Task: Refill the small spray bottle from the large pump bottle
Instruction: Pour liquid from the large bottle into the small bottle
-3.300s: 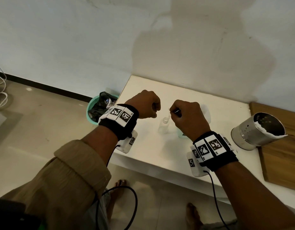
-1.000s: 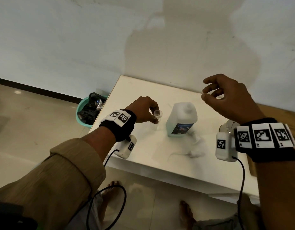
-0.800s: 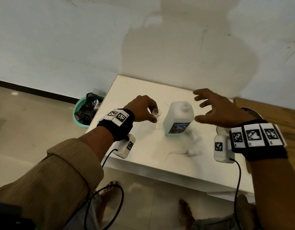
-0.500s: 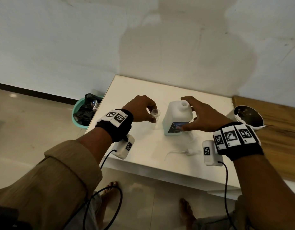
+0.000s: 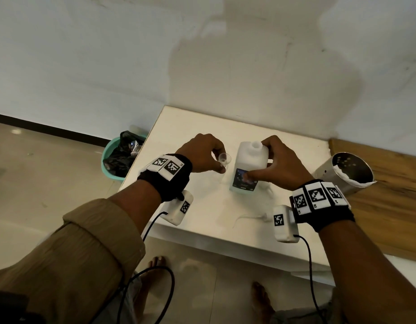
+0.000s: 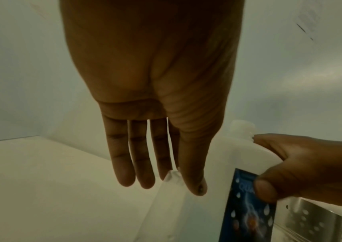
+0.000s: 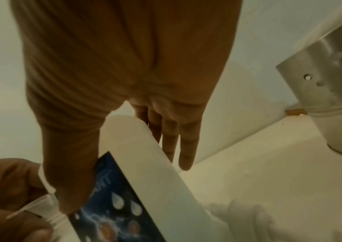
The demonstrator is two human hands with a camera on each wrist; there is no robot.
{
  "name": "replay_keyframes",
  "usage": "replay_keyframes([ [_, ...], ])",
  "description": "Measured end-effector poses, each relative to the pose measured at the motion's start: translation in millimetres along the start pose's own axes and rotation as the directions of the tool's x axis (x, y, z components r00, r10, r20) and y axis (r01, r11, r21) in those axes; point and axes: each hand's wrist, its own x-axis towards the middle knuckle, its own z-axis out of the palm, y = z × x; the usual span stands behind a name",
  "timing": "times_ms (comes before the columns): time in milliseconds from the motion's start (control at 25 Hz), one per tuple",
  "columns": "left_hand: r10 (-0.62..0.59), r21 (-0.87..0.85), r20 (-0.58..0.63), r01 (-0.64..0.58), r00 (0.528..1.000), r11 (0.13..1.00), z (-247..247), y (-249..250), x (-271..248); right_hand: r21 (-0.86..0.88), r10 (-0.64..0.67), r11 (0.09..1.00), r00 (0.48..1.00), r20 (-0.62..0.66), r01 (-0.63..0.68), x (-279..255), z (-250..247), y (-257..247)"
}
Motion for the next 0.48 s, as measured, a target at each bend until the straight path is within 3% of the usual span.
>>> replay_keyframes([
  [280,-0.014,0.004,-0.022,0.014,1.000,1.000,-4,-1,0,0.122,-0.152,0.975,0.960,-0.233,0.184,0,-11,-17],
  [480,-0.017,-0.014,-0.036,0.016,0.999,1.000,-4,1,1,-0.035,-0.280,0.958,0.903,-0.326,0.285,1,-12,-17],
])
